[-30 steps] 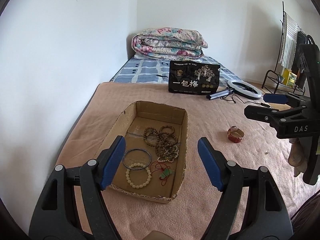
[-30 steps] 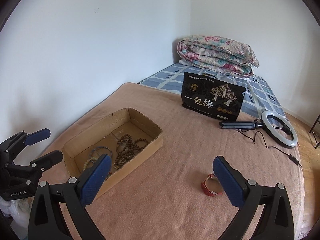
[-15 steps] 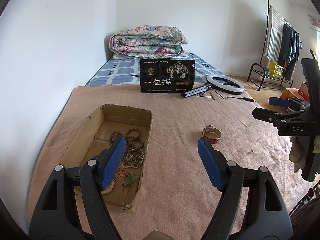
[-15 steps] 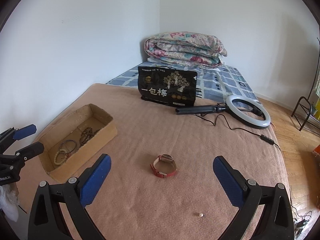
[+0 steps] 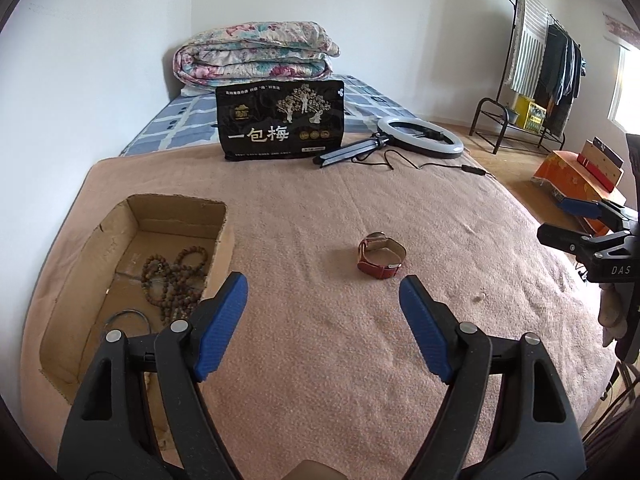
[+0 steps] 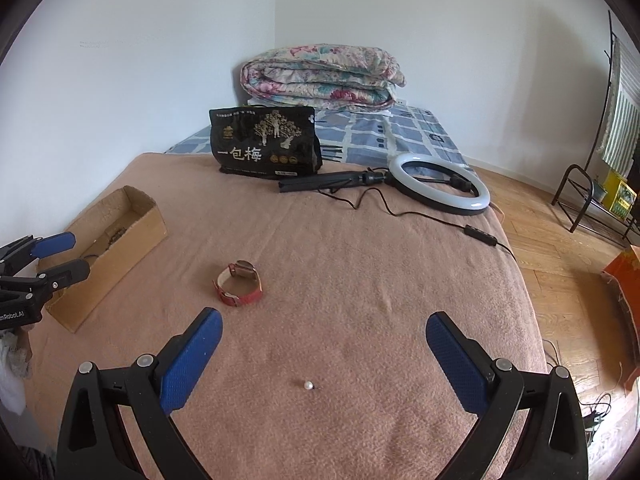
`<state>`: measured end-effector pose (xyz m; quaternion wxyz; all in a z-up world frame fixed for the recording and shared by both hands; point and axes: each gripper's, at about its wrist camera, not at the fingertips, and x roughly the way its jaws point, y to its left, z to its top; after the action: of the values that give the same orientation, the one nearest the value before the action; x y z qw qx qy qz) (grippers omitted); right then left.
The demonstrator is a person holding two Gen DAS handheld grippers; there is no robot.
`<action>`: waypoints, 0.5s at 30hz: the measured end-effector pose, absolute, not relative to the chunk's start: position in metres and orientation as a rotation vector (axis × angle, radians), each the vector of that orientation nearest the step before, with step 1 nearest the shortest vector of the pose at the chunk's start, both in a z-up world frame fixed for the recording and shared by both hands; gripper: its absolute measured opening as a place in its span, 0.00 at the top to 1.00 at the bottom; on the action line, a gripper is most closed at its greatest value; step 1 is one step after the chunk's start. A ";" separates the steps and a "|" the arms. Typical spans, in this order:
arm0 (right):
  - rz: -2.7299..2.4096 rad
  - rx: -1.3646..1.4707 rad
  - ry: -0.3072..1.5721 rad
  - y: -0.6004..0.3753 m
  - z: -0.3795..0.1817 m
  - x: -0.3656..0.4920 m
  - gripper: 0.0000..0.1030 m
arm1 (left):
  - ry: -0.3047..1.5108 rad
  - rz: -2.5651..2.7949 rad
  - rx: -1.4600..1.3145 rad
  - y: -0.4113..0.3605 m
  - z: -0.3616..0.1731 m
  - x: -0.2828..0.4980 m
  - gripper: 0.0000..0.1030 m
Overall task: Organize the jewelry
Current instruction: 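Move the left tool to the red-strap watch while the right moves to another pearl bead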
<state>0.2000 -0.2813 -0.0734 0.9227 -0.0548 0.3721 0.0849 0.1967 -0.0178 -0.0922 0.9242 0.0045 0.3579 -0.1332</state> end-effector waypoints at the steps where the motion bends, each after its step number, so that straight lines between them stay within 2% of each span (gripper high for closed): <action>1: 0.169 -0.112 0.772 -0.286 -0.077 0.200 0.00 | 0.739 -0.275 0.011 -0.021 -0.095 0.200 0.21; 9: 0.157 -0.095 0.843 -0.307 -0.117 0.199 0.01 | 0.801 -0.290 0.003 -0.042 -0.124 0.230 0.21; 15: 0.182 -0.076 0.887 -0.309 -0.145 0.196 0.10 | 0.833 -0.293 0.005 -0.060 -0.140 0.252 0.21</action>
<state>0.1964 -0.3092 -0.1453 0.8986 -0.0367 0.4283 0.0878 0.2519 -0.0600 -0.1401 0.9041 0.0024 0.4030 -0.1419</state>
